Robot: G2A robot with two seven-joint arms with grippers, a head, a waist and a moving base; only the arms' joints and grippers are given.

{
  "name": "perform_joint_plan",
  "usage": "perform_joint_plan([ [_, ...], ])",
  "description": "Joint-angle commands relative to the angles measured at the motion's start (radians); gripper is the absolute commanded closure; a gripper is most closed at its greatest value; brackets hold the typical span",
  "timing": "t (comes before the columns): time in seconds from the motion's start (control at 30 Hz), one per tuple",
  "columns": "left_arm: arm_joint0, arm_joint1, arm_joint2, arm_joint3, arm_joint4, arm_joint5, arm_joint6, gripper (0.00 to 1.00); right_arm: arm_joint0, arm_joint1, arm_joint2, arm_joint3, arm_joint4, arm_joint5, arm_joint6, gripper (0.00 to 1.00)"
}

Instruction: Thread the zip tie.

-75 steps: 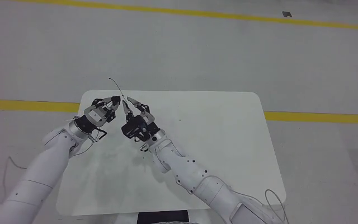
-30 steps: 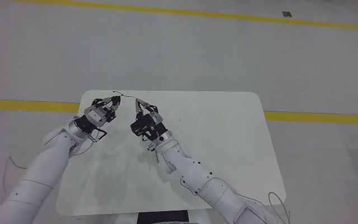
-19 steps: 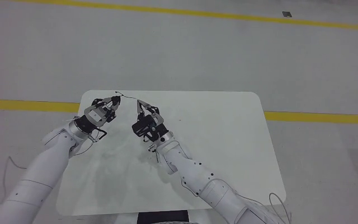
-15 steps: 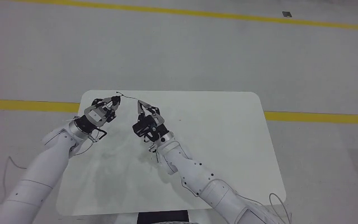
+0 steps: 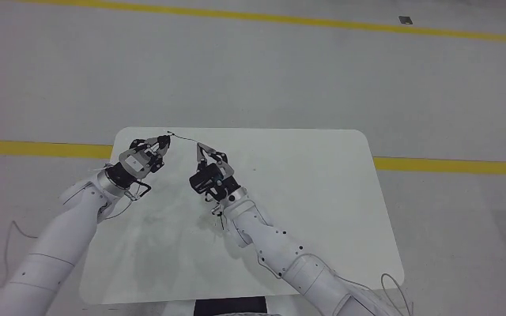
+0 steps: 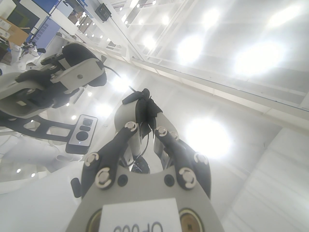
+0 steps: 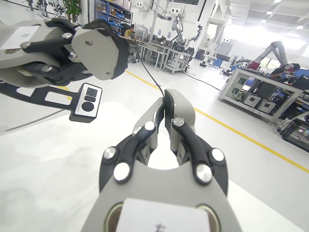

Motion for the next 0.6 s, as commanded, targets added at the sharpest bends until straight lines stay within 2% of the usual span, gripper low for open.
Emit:
perform_joint_plan([
  [0.0,0.000,0.000,0.000,0.000,0.000,0.000,0.000,1.00,-0.001,0.001,0.001,0.000,0.000,0.001,0.001,1.00],
  [0.57,0.000,0.000,0.000,0.000,0.000,0.000,0.000,1.00,-0.008,0.005,0.012,0.003,0.000,0.003,0.007,1.00],
])
